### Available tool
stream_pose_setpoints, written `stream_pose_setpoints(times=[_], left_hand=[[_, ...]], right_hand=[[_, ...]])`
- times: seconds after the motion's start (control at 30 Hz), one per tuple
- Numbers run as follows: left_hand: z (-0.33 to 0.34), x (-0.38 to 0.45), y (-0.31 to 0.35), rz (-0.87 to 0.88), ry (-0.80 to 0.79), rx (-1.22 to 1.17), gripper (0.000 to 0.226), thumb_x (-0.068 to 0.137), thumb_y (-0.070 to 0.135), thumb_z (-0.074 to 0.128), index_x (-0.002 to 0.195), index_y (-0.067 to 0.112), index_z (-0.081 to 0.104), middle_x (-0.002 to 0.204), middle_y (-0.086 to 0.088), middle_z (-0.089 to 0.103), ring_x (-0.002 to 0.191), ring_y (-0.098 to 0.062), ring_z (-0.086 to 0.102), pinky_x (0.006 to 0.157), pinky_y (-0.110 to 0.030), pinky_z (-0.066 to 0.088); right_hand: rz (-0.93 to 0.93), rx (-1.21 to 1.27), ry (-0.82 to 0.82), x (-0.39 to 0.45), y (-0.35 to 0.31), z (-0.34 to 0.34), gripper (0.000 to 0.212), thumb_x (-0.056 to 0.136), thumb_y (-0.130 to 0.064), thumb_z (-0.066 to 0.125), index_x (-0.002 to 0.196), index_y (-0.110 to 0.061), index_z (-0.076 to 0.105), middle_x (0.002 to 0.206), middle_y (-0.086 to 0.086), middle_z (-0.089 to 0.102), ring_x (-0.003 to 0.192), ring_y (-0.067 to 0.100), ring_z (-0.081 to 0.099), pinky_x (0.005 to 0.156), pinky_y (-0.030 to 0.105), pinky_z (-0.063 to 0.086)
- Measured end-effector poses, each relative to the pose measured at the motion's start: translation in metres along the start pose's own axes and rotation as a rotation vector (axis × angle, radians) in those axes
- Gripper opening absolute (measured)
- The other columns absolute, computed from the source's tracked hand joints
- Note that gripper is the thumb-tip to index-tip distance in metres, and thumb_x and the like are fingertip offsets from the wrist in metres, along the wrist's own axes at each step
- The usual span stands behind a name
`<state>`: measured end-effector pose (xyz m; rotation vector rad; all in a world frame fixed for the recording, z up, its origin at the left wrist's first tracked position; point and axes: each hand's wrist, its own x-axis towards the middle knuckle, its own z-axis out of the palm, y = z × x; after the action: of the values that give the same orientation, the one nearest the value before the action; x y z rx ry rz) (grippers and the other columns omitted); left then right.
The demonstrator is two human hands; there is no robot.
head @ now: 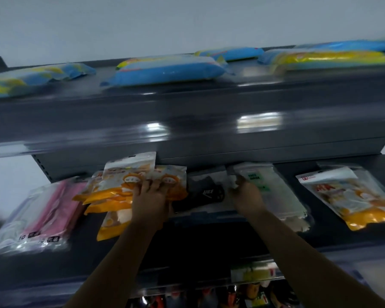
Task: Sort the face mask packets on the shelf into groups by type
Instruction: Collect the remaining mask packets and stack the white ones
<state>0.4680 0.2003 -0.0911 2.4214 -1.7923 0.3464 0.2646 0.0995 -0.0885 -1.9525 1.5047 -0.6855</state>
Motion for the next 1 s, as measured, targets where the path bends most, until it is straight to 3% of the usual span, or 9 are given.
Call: stream_pose_setpoints(times=[0.07,0.13,0.23,0.47,0.7,0.83,1.0], left_hand=[[-0.005,-0.001,0.008,0.031,-0.012,-0.038,0.06,0.077,0.029,0.066,0.134,0.022,0.05,0.14,-0.005,0.049,0.13,-0.034,0.039,0.108,-0.05,0.024],[-0.011,0.0,0.019,0.071,-0.011,-0.078,0.058,0.08,0.031,0.062,0.136,0.022,0.047,0.143,-0.003,0.044,0.133,-0.03,0.034,0.11,-0.047,0.019],[-0.022,0.003,0.047,0.176,-0.011,-0.142,0.052,0.086,0.036,0.051,0.136,0.025,0.044,0.143,0.001,0.043,0.132,-0.026,0.035,0.108,-0.044,0.024],[-0.031,0.014,0.121,0.387,-0.015,-0.176,0.054,0.094,0.041,0.041,0.144,0.026,0.028,0.147,0.005,0.035,0.134,-0.022,0.031,0.108,-0.036,0.025],[-0.034,0.01,0.197,0.51,-0.038,-0.22,0.053,0.093,0.04,0.041,0.142,0.023,0.028,0.146,0.003,0.037,0.133,-0.02,0.032,0.106,-0.035,0.025],[-0.031,0.006,0.245,0.534,-0.065,-0.242,0.054,0.094,0.04,0.04,0.144,0.023,0.027,0.147,0.002,0.036,0.134,-0.021,0.032,0.107,-0.036,0.025],[-0.02,0.005,0.302,0.481,-0.118,-0.267,0.054,0.094,0.04,0.041,0.143,0.023,0.028,0.147,0.001,0.036,0.135,-0.021,0.031,0.108,-0.036,0.026]], right_hand=[[-0.088,-0.13,-0.001,-0.003,-0.004,-0.006,0.049,0.092,-0.015,0.053,0.138,-0.001,0.04,0.134,0.02,0.053,0.123,0.033,0.05,0.096,0.031,0.039],[-0.153,-0.223,0.009,-0.011,-0.005,-0.015,0.053,0.091,-0.019,0.053,0.141,-0.008,0.038,0.139,0.015,0.049,0.128,0.031,0.044,0.103,0.033,0.037],[-0.196,-0.413,0.046,-0.027,0.001,-0.029,0.052,0.09,-0.031,0.045,0.139,-0.015,0.042,0.139,0.01,0.048,0.128,0.029,0.043,0.101,0.033,0.037],[-0.071,-0.701,0.077,-0.057,0.034,-0.071,0.048,0.093,-0.032,0.044,0.138,-0.017,0.039,0.142,0.005,0.042,0.131,0.028,0.036,0.103,0.038,0.03],[0.111,-0.712,0.119,-0.077,0.084,-0.118,0.047,0.094,-0.036,0.045,0.137,-0.017,0.039,0.144,0.005,0.041,0.132,0.026,0.035,0.105,0.037,0.03],[0.147,-0.649,0.133,-0.079,0.119,-0.148,0.056,0.093,-0.039,0.045,0.144,-0.02,0.031,0.147,0.004,0.039,0.134,0.026,0.034,0.105,0.038,0.032],[0.125,-0.617,0.112,-0.066,0.167,-0.186,0.055,0.093,-0.041,0.047,0.142,-0.021,0.035,0.147,0.003,0.039,0.134,0.026,0.035,0.105,0.037,0.033]])
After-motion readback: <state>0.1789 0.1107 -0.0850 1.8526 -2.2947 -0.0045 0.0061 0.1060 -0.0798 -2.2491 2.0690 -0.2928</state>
